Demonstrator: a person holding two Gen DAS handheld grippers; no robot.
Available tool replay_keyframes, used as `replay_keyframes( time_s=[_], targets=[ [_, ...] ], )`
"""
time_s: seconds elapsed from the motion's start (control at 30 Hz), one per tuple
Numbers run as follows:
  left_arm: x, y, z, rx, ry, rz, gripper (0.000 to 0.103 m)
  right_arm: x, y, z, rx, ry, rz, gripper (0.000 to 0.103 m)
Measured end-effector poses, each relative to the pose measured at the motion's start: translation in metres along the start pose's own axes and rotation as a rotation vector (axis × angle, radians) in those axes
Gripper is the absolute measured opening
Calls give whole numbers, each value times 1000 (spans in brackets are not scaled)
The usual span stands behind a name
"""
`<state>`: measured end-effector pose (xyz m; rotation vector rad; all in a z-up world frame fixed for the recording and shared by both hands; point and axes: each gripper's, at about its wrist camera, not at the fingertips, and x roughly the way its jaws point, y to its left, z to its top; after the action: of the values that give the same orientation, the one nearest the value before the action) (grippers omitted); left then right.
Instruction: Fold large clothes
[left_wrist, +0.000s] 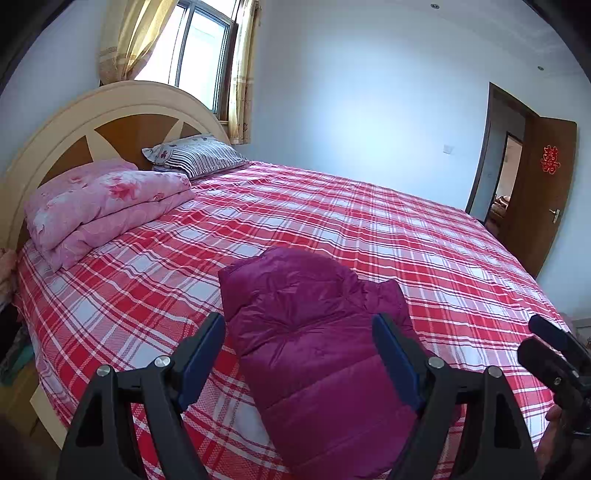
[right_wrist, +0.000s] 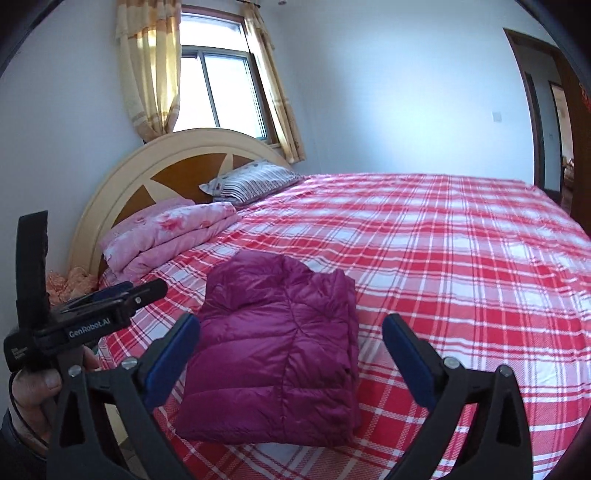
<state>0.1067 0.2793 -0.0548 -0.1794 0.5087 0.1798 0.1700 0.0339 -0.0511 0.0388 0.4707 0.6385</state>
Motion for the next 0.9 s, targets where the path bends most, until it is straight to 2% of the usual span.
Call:
replay_keyframes(
  time_s=[0.4, 0.9],
  targets=[
    [-7, -13, -2, 42, -9, -7, 82, -20, -1, 3, -15, -46, -40, 103],
    [-11, -20, -2, 54, -16, -20, 82, -34, 4, 7, -29, -82, -42, 103]
  ],
)
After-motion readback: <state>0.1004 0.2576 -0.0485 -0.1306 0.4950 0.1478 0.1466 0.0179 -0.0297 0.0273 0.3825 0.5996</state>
